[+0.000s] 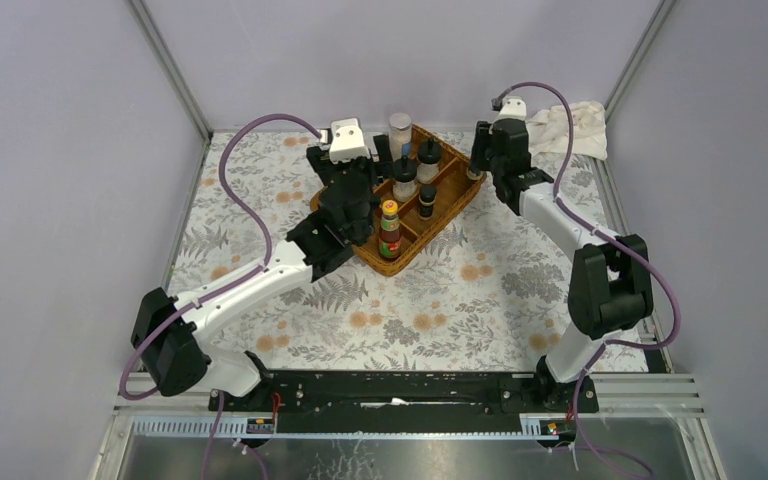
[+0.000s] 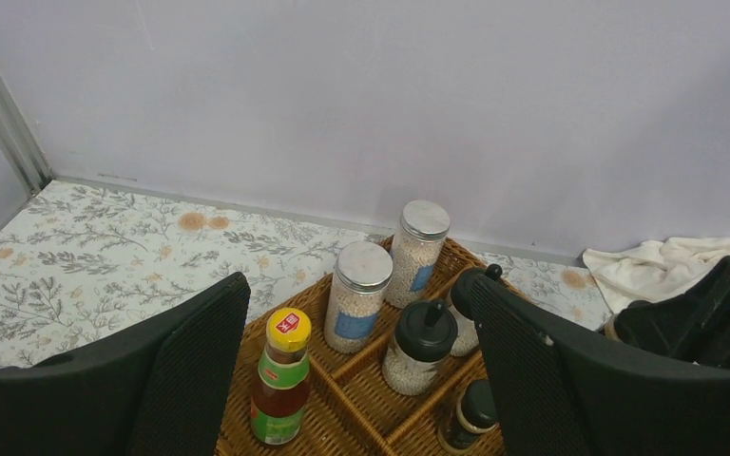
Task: Organize the condiment bottles
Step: Place the bottle in the storage box.
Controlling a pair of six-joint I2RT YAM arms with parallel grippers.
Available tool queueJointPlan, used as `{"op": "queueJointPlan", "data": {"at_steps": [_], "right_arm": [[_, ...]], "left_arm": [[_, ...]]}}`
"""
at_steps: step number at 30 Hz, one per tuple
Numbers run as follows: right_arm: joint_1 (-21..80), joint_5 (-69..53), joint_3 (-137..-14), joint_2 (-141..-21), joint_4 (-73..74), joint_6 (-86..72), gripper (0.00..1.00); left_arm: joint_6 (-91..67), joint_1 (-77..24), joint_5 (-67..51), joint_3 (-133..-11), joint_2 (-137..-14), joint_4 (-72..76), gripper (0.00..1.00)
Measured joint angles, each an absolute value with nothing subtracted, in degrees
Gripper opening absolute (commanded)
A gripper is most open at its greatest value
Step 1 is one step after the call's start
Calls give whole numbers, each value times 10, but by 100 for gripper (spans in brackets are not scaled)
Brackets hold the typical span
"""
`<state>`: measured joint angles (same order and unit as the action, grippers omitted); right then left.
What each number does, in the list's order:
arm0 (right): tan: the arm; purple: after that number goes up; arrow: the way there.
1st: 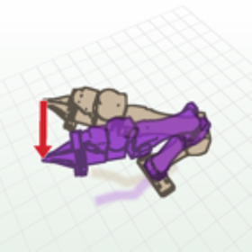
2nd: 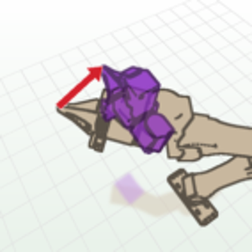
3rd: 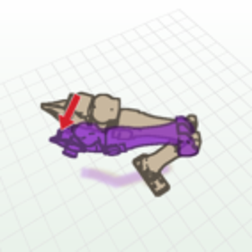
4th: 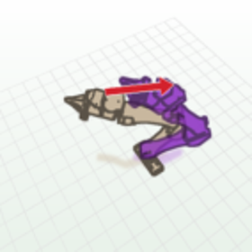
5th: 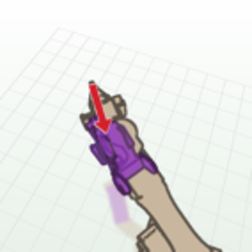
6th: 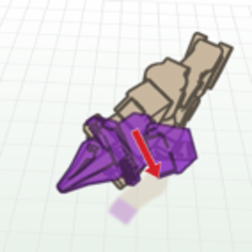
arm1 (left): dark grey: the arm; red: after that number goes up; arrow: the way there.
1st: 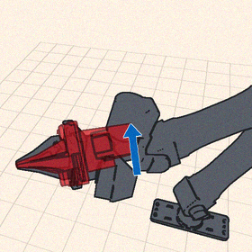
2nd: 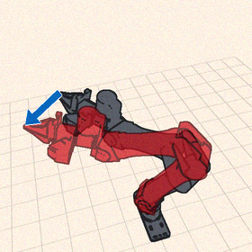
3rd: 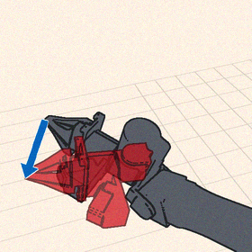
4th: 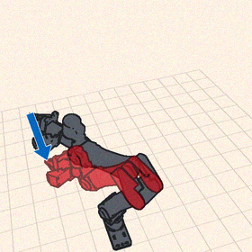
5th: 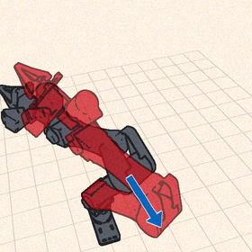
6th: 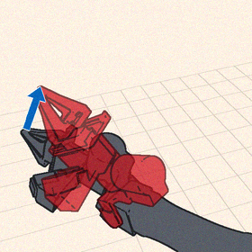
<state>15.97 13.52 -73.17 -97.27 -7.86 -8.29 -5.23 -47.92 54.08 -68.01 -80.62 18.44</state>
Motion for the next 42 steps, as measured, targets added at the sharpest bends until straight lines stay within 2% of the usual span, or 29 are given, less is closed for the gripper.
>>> {"op": "queueJointPlan", "data": {"at_steps": [19,42], "right_arm": [[197,93,-778,-1052,-54,-62,0],[205,63,-779,-1107,-87,-51,0]], "left_arm": [[-52,-475,541,-685,-810,185,90],[-58,-467,540,-684,-810,185,90]]}}
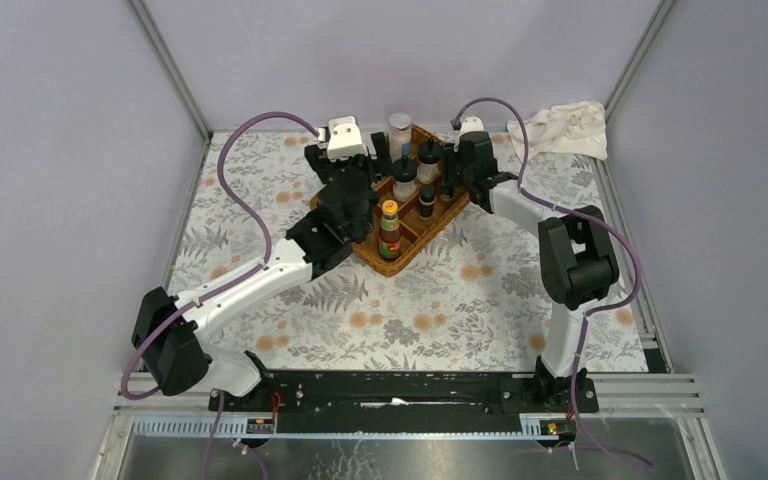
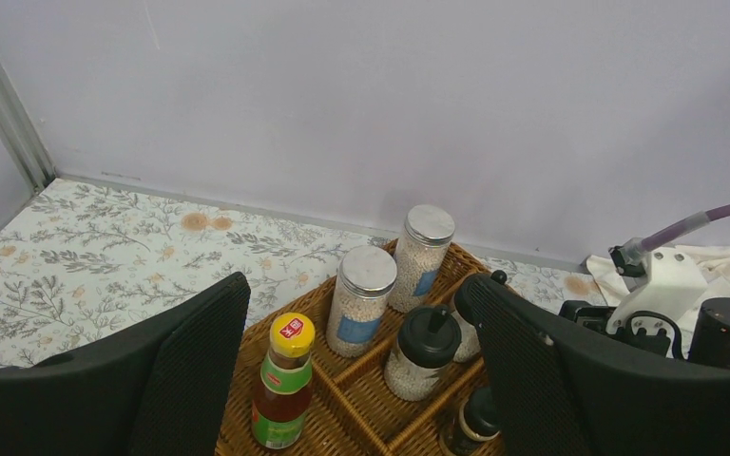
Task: Organize the condiment bottles
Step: Place the bottle in the storage box.
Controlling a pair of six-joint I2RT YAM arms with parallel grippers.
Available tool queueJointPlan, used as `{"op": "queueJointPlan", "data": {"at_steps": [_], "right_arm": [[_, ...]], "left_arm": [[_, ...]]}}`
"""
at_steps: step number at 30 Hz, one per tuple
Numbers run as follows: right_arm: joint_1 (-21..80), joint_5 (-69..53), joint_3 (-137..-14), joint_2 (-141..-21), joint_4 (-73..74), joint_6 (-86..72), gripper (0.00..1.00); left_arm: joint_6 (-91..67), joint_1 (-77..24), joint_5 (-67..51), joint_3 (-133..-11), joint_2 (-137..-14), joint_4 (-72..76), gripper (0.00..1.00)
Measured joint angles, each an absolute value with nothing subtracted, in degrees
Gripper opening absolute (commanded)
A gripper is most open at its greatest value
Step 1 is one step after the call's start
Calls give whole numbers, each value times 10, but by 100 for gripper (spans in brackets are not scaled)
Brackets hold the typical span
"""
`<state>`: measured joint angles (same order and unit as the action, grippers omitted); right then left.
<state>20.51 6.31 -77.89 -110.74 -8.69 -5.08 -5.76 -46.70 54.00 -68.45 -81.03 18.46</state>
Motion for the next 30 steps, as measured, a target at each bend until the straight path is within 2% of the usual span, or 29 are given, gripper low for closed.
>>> {"op": "queueJointPlan", "data": {"at_steps": [17,21,25,30], "right_arm": [[205,63,-776,-1117,-110,-45,1],[205,63,-773,-1117,-114,-45,13],[205,63,-770,-1117,-120,-45,41],[205,64,-768,-1117,-124,-45,60]], "left_arm": [[-59,-461,540,-684,-814,185,91],[-59,-460,540,-684,-817,185,92],[-59,-460,540,-684,-817,185,93],[-62,-460,540,-684,-817,184,94]]}}
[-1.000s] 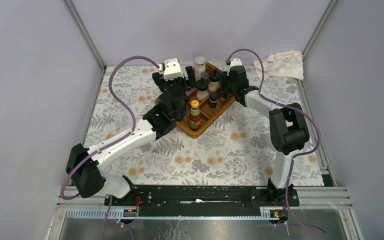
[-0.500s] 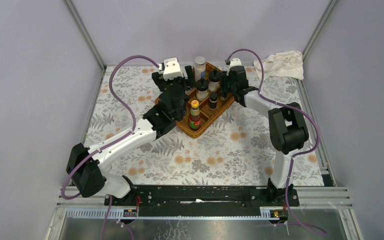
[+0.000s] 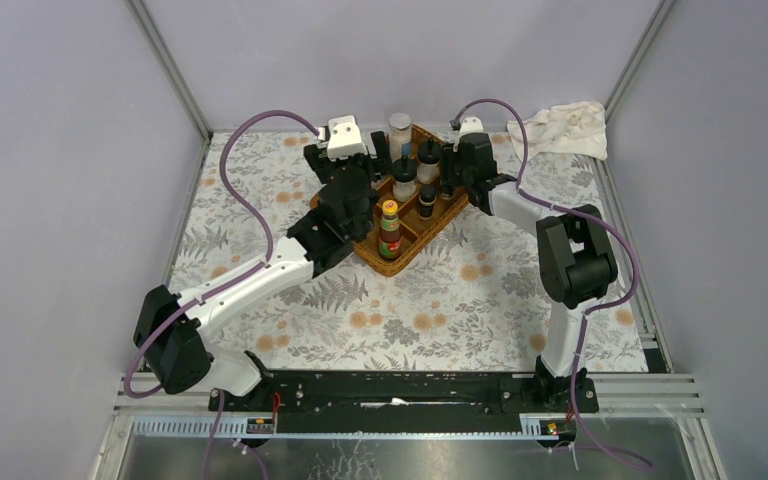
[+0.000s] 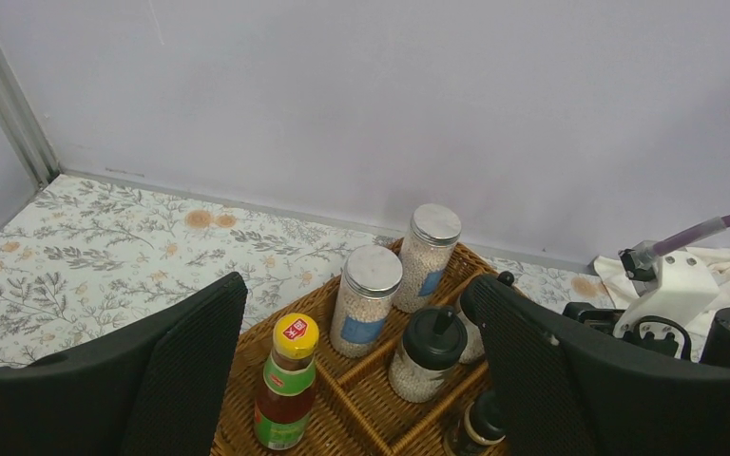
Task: Organize the condiment bottles
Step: Place the bottle in the storage box.
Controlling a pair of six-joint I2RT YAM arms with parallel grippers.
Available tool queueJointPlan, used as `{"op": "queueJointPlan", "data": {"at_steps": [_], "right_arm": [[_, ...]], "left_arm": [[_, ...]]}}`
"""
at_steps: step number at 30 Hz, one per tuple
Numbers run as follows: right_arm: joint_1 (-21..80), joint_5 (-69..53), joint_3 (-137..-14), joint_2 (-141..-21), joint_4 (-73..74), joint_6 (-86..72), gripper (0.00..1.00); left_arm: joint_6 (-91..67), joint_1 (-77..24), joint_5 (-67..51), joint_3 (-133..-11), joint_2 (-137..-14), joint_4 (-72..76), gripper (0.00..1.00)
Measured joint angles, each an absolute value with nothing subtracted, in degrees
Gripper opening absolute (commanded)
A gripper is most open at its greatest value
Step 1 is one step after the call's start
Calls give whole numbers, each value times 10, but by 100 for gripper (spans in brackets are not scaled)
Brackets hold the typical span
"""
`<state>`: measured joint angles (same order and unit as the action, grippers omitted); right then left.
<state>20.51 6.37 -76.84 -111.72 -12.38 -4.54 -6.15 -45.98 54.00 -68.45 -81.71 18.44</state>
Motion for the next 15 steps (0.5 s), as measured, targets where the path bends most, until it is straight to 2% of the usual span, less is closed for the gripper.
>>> {"op": "queueJointPlan", "data": {"at_steps": [6,11,15], "right_arm": [[205,64,-761,-1117,-118,-45,74],[205,64,-760,-1117,-117,-45,82],[205,64,-760,-1117,-117,-45,85]], "left_arm": [[-65,-460,540,-684,-817,185,94],[-68,-460,540,-684,-817,184,94],[-69,-460,540,-684,-817,184,94]]}}
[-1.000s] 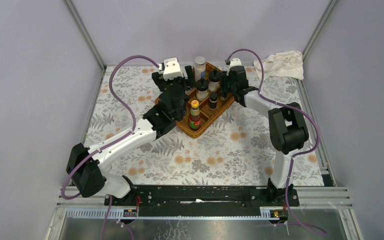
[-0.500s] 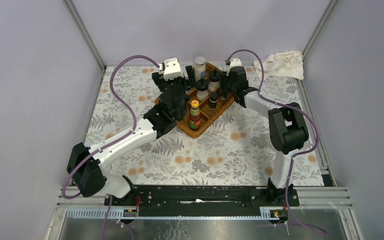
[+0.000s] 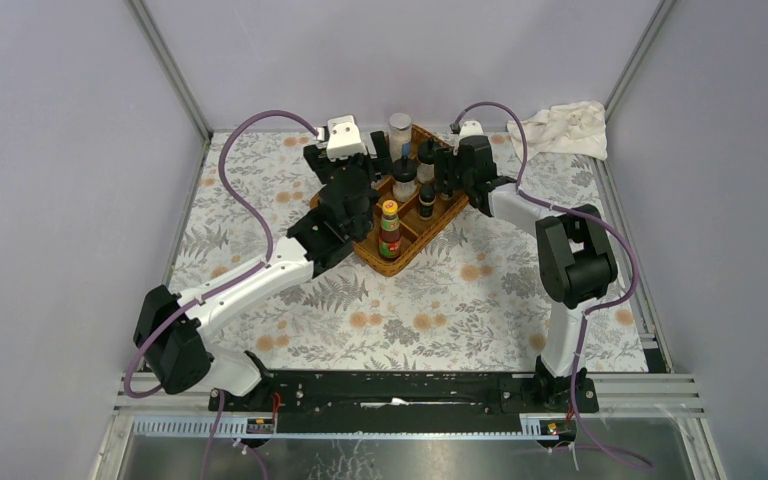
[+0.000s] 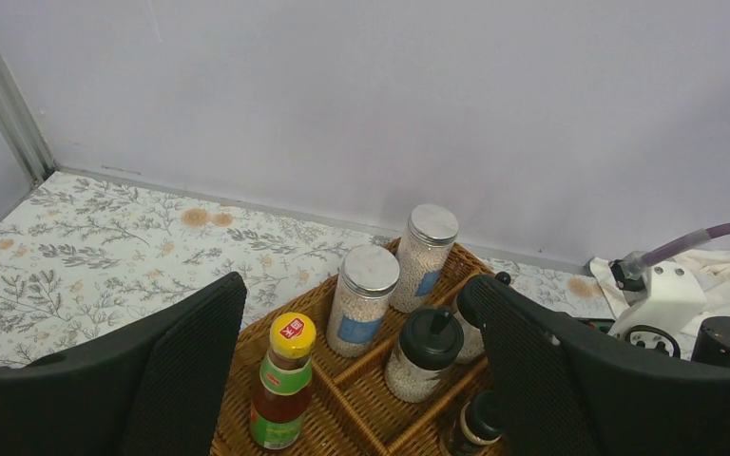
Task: Organize the condiment bottles
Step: Place the bottle in the storage box.
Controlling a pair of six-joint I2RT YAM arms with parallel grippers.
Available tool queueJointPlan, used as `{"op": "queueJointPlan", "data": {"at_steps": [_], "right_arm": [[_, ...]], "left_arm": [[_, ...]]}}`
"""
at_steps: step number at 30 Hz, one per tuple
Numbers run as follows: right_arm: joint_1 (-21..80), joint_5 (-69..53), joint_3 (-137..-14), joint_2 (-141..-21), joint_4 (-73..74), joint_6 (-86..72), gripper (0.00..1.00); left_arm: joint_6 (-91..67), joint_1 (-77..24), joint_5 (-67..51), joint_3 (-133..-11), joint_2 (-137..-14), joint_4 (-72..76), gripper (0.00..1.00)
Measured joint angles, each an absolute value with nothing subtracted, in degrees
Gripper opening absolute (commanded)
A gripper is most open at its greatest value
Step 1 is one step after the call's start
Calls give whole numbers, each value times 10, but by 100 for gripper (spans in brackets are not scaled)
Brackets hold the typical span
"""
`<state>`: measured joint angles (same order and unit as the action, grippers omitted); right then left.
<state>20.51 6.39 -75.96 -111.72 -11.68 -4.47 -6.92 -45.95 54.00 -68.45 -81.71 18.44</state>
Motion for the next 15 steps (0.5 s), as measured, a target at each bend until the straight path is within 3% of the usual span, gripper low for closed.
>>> {"op": "queueJointPlan", "data": {"at_steps": [7,15], "right_arm": [[205,63,-761,-1117,-109,-42,92],[205,64,-877,-1117,-48,-14,96]], "left_arm": [[-63,-459,535,-697,-823,175,99],[15,-422,459,-857,-870,147,99]]}}
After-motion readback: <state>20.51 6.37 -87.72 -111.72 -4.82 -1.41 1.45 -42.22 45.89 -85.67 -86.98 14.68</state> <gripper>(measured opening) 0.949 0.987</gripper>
